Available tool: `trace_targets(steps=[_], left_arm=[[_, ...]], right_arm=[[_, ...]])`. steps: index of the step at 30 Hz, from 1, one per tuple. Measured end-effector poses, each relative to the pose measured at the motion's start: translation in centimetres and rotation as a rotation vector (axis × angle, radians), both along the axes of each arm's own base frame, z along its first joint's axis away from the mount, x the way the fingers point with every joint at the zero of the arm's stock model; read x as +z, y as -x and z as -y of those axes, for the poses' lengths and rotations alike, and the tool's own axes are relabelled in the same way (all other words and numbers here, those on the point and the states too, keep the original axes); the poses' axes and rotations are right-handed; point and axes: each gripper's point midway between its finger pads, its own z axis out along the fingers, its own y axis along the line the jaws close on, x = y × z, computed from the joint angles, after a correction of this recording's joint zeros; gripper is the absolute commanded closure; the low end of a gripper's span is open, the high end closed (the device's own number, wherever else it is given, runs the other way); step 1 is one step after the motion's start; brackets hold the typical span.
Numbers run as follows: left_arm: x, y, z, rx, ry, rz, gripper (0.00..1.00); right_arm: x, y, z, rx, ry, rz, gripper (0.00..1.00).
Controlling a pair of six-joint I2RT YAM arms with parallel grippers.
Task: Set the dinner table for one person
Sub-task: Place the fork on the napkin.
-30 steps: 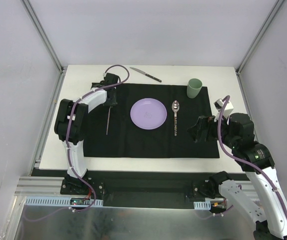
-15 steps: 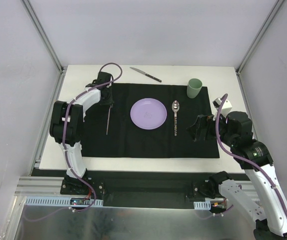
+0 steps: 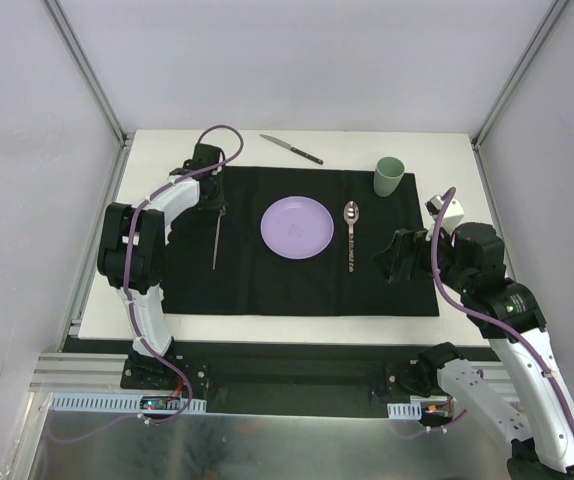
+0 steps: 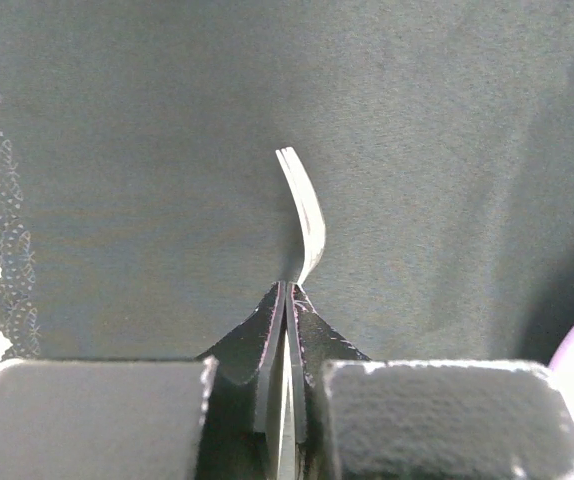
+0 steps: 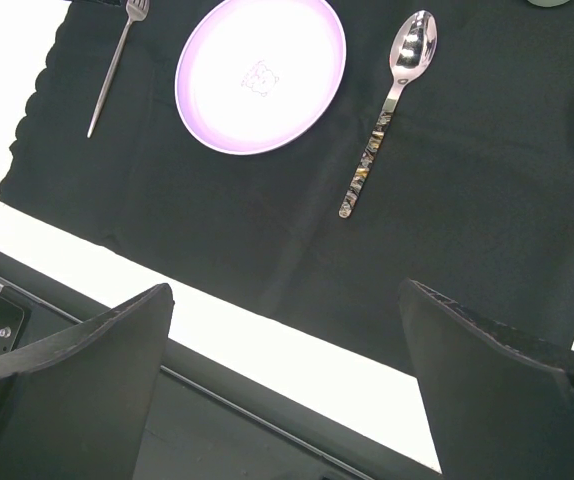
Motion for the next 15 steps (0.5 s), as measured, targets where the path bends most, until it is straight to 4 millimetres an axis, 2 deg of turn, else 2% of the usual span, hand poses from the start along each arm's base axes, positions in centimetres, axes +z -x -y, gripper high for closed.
trace_targets(steps=[15], left_arm=[[0.02, -0.14, -0.82, 0.012, -0.044, 0.008, 1.00]], right_arm=[[-0.19, 0.03, 0.01, -0.002, 0.000, -0.005, 0.00]])
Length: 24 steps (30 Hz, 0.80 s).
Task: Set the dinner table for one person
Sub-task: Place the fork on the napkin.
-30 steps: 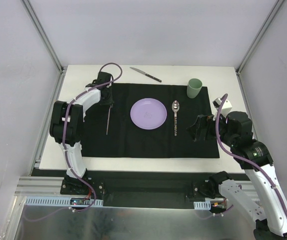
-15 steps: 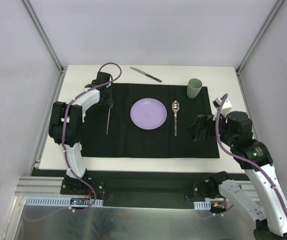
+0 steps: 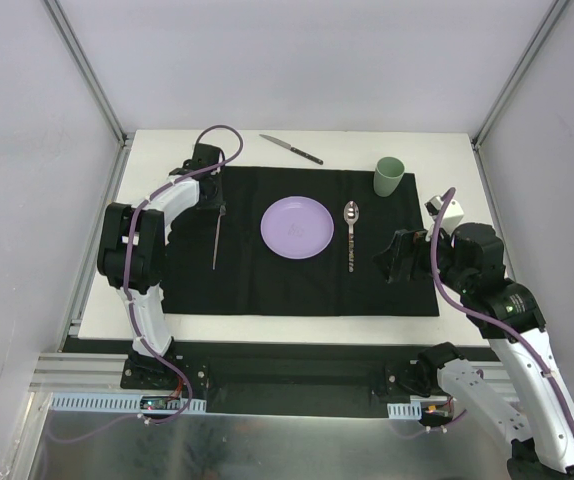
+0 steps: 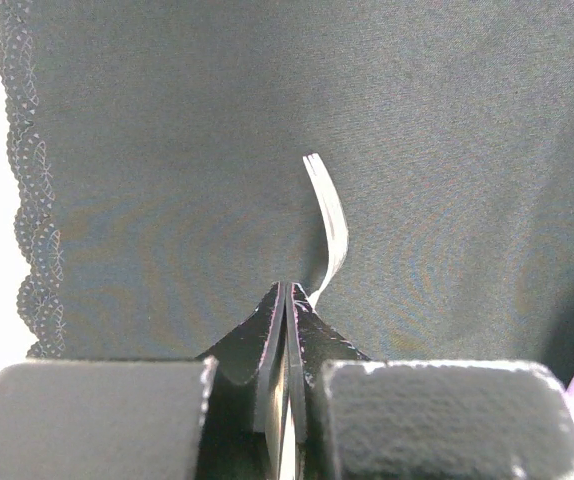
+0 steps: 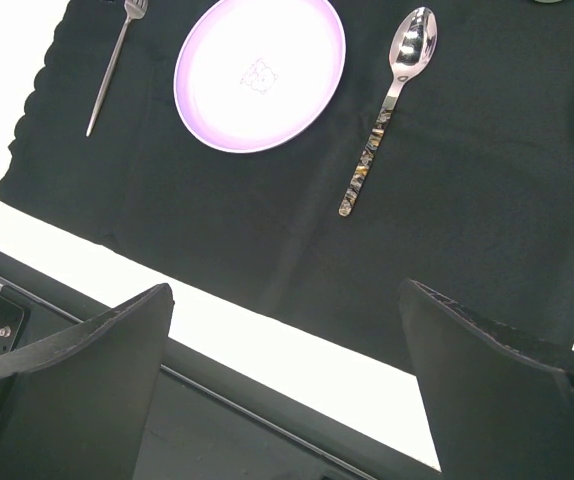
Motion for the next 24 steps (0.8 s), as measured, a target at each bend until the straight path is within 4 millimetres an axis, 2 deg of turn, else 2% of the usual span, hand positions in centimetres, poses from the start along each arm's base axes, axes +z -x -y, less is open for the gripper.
trace_targets(steps=[9, 24], left_arm=[[-0.3, -0.1, 0.2, -0.004, 0.002, -0.006, 1.00], [-1.0, -0.7, 3.9, -0.080, 0.048, -0.016, 1.00]], right_arm=[[0.1, 0.1, 0.0, 0.000, -0.002, 0.005, 0.00], [0.0, 0.1, 0.1, -0.001, -0.002, 0.005, 0.00]])
